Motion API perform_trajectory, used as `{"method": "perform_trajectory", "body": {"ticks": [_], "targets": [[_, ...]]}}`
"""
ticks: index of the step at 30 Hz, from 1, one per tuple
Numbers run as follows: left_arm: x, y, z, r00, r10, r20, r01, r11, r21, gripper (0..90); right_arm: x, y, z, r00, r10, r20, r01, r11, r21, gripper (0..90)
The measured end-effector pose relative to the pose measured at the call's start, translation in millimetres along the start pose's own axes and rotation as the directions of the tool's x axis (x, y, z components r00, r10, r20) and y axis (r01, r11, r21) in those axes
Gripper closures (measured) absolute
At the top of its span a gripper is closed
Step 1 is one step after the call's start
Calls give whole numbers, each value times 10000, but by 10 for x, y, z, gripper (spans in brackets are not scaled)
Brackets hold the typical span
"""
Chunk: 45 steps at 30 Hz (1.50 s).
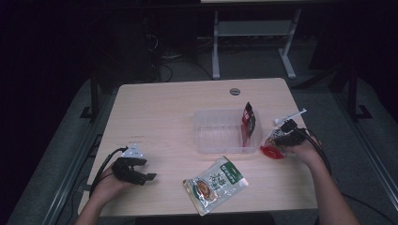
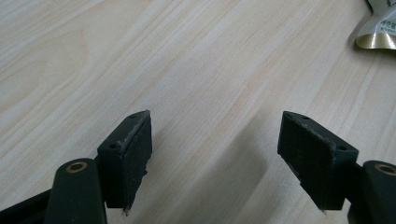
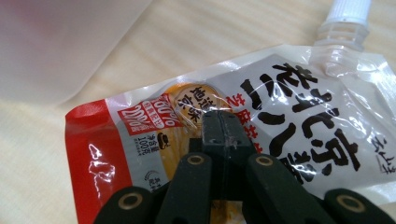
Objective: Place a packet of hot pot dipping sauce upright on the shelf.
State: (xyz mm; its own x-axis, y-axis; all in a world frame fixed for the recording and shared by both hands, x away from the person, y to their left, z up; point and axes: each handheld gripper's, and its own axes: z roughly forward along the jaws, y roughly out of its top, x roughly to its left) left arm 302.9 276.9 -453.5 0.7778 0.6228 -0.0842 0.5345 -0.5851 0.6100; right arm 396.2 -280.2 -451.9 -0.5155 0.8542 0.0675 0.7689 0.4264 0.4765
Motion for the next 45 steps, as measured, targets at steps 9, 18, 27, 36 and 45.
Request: {"method": "perform_trajectory", "body": {"ticks": [9, 18, 27, 36, 45], "targets": [[-4, 4, -2, 10000, 59, 41, -59, 10000, -16, 259, 177, -207, -102, 9990, -176, -423, 176, 9998, 5, 898], [-9, 8, -8, 9999, 124, 44, -124, 9999, 1, 259, 461, -422, -208, 9941, -523, -950, 534, 9985, 83, 898], [-28, 17, -9, 9997, 235, 68, -234, 9997, -69, 260, 541, -484, -389, 9906, -874, -1054, 853, 9961, -242, 898], [-45, 34, 9, 9991, 383, 168, -383, 9993, -28, 260, 516, -641, -376, 9909, -925, -981, 961, 9949, 320, 898], [-56, 43, 27, 9985, 483, 273, -484, 9988, 39, 260, 630, -580, -307, 9791, -1365, -1508, 1432, 9891, 344, 898]]}}
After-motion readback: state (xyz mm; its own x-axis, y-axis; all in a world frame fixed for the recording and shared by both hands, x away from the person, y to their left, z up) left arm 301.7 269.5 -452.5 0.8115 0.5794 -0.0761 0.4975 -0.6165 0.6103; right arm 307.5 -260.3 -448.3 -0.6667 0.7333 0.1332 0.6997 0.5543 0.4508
